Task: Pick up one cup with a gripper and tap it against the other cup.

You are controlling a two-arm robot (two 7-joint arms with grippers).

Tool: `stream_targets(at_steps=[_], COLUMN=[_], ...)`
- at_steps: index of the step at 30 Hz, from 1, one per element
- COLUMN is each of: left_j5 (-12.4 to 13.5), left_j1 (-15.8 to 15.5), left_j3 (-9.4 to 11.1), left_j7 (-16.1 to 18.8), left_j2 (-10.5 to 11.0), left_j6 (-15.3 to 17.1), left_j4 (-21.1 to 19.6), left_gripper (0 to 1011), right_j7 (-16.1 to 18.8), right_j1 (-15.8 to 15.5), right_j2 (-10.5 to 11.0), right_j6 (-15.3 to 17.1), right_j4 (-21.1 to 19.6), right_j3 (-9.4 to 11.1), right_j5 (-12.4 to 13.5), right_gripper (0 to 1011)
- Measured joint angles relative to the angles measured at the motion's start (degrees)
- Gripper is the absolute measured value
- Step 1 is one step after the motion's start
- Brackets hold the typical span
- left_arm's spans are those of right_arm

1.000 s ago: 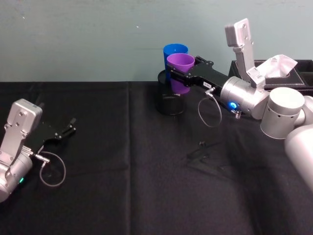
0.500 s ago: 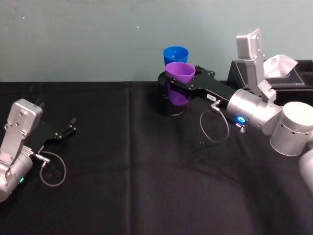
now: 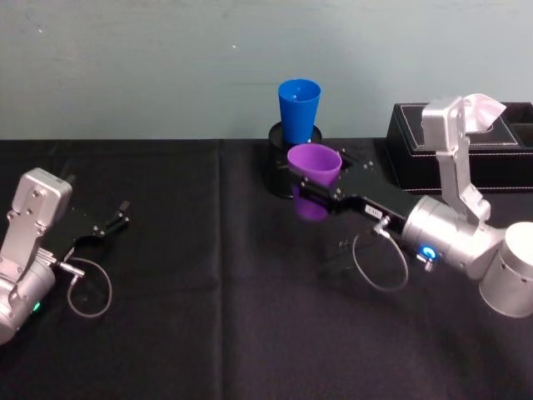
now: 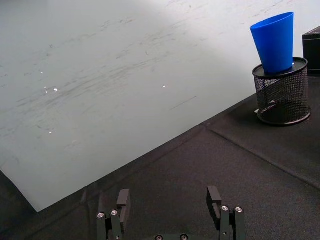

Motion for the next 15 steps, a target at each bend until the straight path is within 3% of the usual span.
stream_targets(at_steps=[10, 15], left_j5=[0.00, 0.00], left_j1=[0.00, 0.00], left_j3=[0.00, 0.00], left_j7=[0.00, 0.00], left_j2=[0.00, 0.00], left_j6=[0.00, 0.00], left_j4=[0.00, 0.00], left_gripper=[1000, 1000], right_j7=[0.25, 0.21], right_j1=[-3.13, -3.79], right_j2=[1.26, 0.69], right_j6=[-5.01, -7.37], right_j4=[0.54, 3.48], right_j3=[-1.58, -1.81], right_j5=[-1.29, -2.10], right_gripper=[733, 733])
